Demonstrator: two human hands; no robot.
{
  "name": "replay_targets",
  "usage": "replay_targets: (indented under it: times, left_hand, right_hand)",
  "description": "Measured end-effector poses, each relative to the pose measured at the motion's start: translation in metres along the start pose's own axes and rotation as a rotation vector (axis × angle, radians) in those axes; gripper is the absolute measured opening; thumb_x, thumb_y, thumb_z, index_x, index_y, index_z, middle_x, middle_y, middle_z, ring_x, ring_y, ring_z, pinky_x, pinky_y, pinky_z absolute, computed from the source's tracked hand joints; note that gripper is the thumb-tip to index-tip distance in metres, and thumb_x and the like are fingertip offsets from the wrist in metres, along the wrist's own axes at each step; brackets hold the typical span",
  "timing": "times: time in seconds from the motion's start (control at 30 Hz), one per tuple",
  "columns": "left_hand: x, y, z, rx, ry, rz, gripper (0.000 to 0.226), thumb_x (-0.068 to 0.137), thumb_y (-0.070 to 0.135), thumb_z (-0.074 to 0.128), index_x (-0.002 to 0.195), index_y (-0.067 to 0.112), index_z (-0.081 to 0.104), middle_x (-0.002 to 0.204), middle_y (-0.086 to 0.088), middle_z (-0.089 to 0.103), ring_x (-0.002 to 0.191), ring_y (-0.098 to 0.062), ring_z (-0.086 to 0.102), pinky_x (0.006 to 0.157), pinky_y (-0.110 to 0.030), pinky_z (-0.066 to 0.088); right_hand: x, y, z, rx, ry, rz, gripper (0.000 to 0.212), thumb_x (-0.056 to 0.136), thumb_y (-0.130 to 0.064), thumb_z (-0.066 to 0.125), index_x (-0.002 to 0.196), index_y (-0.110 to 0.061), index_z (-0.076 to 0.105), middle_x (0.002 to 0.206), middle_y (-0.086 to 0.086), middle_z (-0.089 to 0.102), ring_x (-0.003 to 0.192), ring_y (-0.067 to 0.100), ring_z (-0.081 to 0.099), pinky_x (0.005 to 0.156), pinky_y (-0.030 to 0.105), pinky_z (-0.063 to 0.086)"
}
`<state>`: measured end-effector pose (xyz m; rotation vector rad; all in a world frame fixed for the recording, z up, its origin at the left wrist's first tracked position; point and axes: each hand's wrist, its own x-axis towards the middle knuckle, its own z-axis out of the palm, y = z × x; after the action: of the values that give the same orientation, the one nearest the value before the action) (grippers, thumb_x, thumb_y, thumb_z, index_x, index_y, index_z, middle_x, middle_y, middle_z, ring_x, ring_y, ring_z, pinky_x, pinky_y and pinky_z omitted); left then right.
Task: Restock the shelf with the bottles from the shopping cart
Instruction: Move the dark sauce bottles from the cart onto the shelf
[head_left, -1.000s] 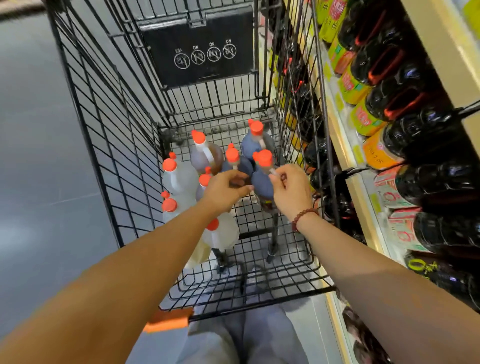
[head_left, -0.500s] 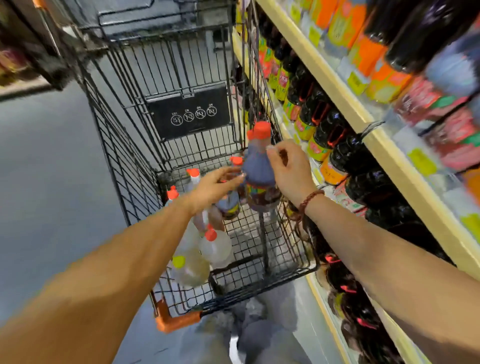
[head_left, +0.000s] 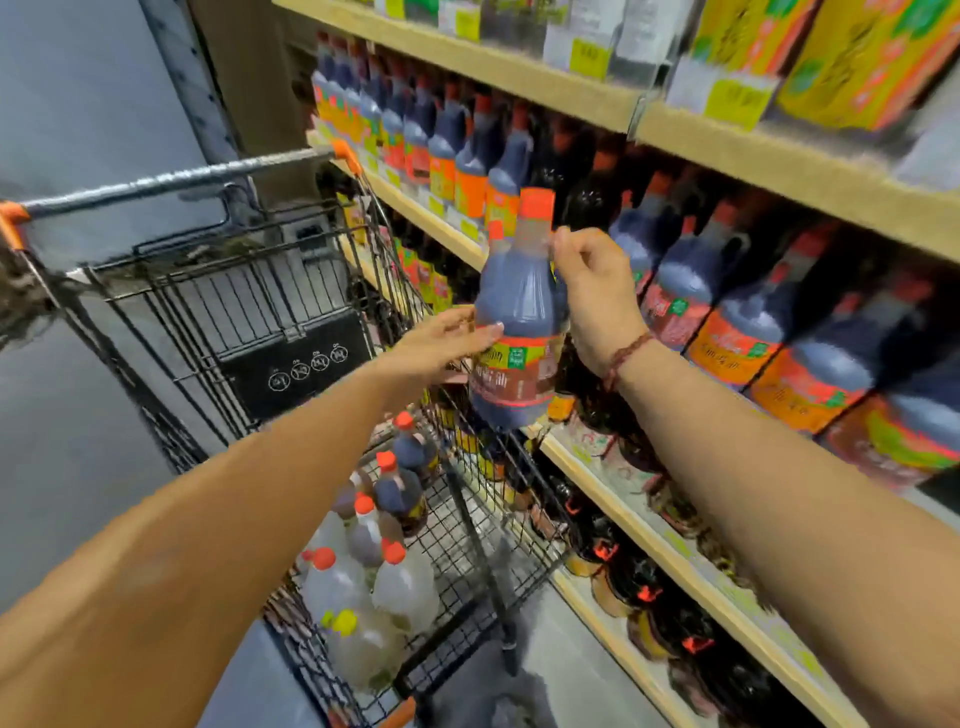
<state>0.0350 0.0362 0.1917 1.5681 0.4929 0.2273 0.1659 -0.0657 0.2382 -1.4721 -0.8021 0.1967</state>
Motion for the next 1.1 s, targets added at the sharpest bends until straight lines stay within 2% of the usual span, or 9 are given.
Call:
replay_targets:
  times: [0.13, 0.23, 0.37, 0.43, 0.5, 0.6, 0.73, 0.97, 1.1]
  left_hand:
    - [0.003, 0.031, 0.021, -0.016, -0.188, 0.058, 0.041, 0.076, 0.047, 0.067, 0.116, 0.038, 0.059, 0.117, 0.009, 0.066, 0.113, -0.014, 0.059, 0.096, -0.042, 0.045]
    - [0.010, 0.044, 0.047, -0.071, -0.276, 0.082, 0.045, 0.073, 0.045, 0.067, 0.116, 0.033, 0.060, 0.114, 0.003, 0.068, 0.113, -0.021, 0.059, 0.098, -0.049, 0.042]
    - [0.015, 0.053, 0.090, -0.118, -0.401, 0.092, 0.066, 0.058, 0.048, 0.079, 0.117, 0.028, 0.058, 0.112, 0.002, 0.069, 0.109, -0.020, 0.062, 0.092, -0.044, 0.049]
    - [0.015, 0.053, 0.114, -0.133, -0.460, 0.097, 0.070, 0.055, 0.048, 0.080, 0.118, 0.027, 0.057, 0.118, -0.004, 0.067, 0.113, -0.024, 0.061, 0.095, -0.047, 0.049]
    - [0.013, 0.054, 0.139, -0.113, -0.473, 0.107, 0.058, 0.063, 0.044, 0.074, 0.116, 0.027, 0.057, 0.118, -0.005, 0.067, 0.114, -0.026, 0.060, 0.099, -0.050, 0.045]
    - [0.004, 0.054, 0.176, -0.090, -0.479, 0.104, 0.044, 0.068, 0.039, 0.069, 0.110, 0.030, 0.059, 0.104, 0.004, 0.071, 0.105, -0.019, 0.064, 0.099, -0.050, 0.046]
    - [-0.004, 0.051, 0.220, -0.093, -0.519, 0.083, 0.050, 0.061, 0.041, 0.078, 0.106, 0.033, 0.060, 0.108, 0.003, 0.069, 0.104, -0.018, 0.062, 0.091, -0.045, 0.048]
    - [-0.013, 0.026, 0.282, -0.091, -0.539, 0.023, 0.048, 0.065, 0.034, 0.076, 0.110, 0.029, 0.058, 0.115, -0.002, 0.066, 0.098, -0.015, 0.063, 0.071, -0.033, 0.048]
    - [-0.019, 0.005, 0.310, -0.143, -0.540, -0.052, 0.064, 0.059, 0.041, 0.082, 0.116, 0.027, 0.058, 0.119, -0.004, 0.066, 0.106, -0.022, 0.063, 0.082, -0.042, 0.052]
  right_hand:
    - [0.000, -0.031, -0.034, 0.121, 0.053, 0.034, 0.027, 0.087, -0.032, 0.049, 0.067, -0.015, 0.056, 0.074, 0.010, 0.052, 0.074, 0.020, 0.048, 0.069, 0.032, 0.039]
    - [-0.006, -0.042, -0.068, 0.246, 0.127, 0.079, 0.027, 0.091, -0.028, 0.049, 0.073, -0.011, 0.059, 0.078, 0.015, 0.055, 0.081, 0.026, 0.049, 0.074, 0.038, 0.040]
    - [-0.023, -0.052, -0.112, 0.336, 0.219, 0.086, 0.029, 0.098, -0.009, 0.040, 0.075, -0.001, 0.055, 0.075, 0.005, 0.060, 0.094, 0.020, 0.048, 0.078, 0.031, 0.044]
    - [-0.037, -0.057, -0.134, 0.338, 0.268, 0.102, 0.029, 0.099, -0.009, 0.039, 0.076, -0.001, 0.056, 0.067, -0.003, 0.060, 0.081, 0.010, 0.050, 0.067, 0.022, 0.044]
    - [-0.053, -0.063, -0.154, 0.298, 0.318, 0.099, 0.030, 0.099, -0.014, 0.039, 0.077, -0.003, 0.056, 0.061, 0.003, 0.055, 0.059, 0.009, 0.047, 0.059, 0.022, 0.039]
    - [-0.076, -0.071, -0.182, 0.235, 0.383, 0.107, 0.034, 0.099, -0.017, 0.040, 0.069, -0.007, 0.053, 0.050, -0.003, 0.055, 0.048, 0.007, 0.050, 0.054, 0.020, 0.042]
    - [-0.100, -0.069, -0.223, 0.040, 0.424, 0.138, 0.035, 0.098, -0.024, 0.045, 0.065, -0.014, 0.052, 0.058, -0.001, 0.052, 0.057, 0.014, 0.048, 0.060, 0.028, 0.040]
    - [-0.143, -0.047, -0.281, -0.252, 0.441, 0.259, 0.028, 0.097, -0.029, 0.045, 0.072, -0.018, 0.050, 0.070, 0.000, 0.051, 0.067, 0.014, 0.047, 0.063, 0.028, 0.042]
    - [-0.170, -0.036, -0.304, -0.270, 0.369, 0.323, 0.013, 0.092, -0.018, 0.056, 0.101, -0.009, 0.059, 0.092, 0.002, 0.064, 0.080, 0.011, 0.057, 0.063, 0.021, 0.048]
